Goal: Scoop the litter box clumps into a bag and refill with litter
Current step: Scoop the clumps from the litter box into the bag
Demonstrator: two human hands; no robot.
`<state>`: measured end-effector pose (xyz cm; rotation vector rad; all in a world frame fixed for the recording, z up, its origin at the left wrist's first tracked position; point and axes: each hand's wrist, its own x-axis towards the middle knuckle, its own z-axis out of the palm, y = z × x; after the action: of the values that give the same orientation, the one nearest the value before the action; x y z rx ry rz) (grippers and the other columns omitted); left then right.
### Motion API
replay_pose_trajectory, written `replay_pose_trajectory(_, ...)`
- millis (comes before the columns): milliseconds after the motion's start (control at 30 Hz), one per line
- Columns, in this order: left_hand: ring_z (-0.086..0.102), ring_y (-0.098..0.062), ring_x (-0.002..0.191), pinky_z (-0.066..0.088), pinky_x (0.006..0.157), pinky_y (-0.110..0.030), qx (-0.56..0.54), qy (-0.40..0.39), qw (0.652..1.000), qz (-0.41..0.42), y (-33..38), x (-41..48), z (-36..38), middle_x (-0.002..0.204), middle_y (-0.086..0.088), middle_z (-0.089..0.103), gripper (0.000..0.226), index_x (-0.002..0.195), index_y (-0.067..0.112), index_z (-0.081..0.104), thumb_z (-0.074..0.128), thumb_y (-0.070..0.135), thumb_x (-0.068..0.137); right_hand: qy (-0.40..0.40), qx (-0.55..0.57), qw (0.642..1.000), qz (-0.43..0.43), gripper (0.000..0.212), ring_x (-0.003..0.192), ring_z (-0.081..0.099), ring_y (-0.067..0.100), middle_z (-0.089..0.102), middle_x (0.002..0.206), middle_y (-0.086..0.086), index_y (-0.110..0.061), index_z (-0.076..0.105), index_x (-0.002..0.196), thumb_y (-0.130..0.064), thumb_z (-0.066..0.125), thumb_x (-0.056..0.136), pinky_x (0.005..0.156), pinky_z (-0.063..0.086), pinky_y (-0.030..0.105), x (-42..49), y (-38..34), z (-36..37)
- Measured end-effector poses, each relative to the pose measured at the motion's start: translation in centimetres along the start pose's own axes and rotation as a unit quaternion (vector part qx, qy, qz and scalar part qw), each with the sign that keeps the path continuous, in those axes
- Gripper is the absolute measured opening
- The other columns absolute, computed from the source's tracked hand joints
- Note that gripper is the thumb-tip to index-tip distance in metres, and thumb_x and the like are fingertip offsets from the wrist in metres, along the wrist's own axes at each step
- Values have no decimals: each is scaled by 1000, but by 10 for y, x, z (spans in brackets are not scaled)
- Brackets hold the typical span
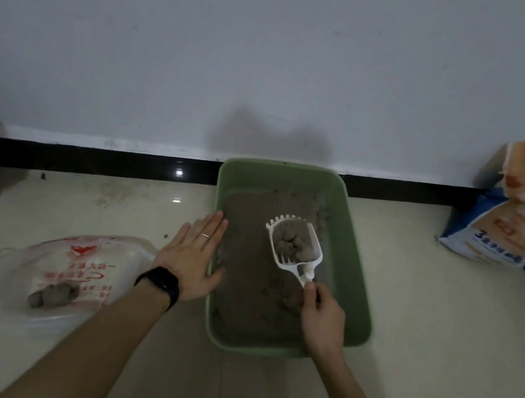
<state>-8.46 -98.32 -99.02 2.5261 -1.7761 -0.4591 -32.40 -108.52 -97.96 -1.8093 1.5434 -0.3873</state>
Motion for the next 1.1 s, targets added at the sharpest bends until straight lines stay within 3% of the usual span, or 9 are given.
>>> replay_pose_trajectory(200, -16, -14, 148, -11, 116, -37, 33, 4, 999, 5, 7, -5, -1, 157, 3, -29, 82, 147, 21, -26, 4, 68, 88, 8, -15, 1000, -25, 27, 75, 57, 25, 59, 71, -1, -20, 56, 82, -32, 42, 101, 68, 42, 36, -11, -13, -9)
replay_pose_trajectory(467, -18, -12, 147, -11, 116, -39, 57, -32, 998, 9, 4, -12, -9, 157, 5, -28, 80, 151, 21, -21, 0, 66, 88, -16, -25, 999, -29, 30, 73, 57, 23, 59, 68, -4, -18, 56, 79, -33, 43, 101, 66, 39, 33, -14, -24, -10)
replay_pose_trajectory(633, -11, -12, 149, -5, 119, -40, 59, -33, 998, -1, -34, -22, -43, 161, 7, -14, 74, 153, 23, -16, 9, 63, 96, -30, -25, 998, -57, 28, 72, 61, 17, 64, 72, -4, -20, 60, 82, -35, 44, 101, 69, 47, 36, -22, -31, -17)
replay_pose_trajectory(900, -9, -15, 149, -3, 121, -40, 87, -88, 986, -114, -152, -91, -70, 162, 3, -13, 78, 153, 21, -16, 28, 54, 98, -147, -55, 976, -149, 27, 61, 58, 10, 63, 69, -6, -25, 60, 80, -33, 45, 101, 53, 41, 26, -38, -94, 11)
replay_pose_trajectory(1000, -8, -17, 150, -1, 121, -41, 81, -125, 978, -145, -182, -128, -56, 163, 2, -13, 88, 154, 22, -15, 33, 62, 92, -198, -91, 955, -202, 27, 62, 58, 4, 65, 73, -10, -27, 59, 81, -34, 42, 101, 55, 41, 22, -53, -118, 37)
replay_pose_trajectory(1100, -6, -19, 150, 0, 121, -43, 63, -134, 975, -163, -203, -152, -38, 163, 2, -12, 94, 154, 24, -13, 29, 72, 86, -225, -163, 928, -249, 25, 69, 60, 1, 66, 80, -16, -28, 59, 88, -39, 40, 101, 63, 47, 26, -66, -138, 72)
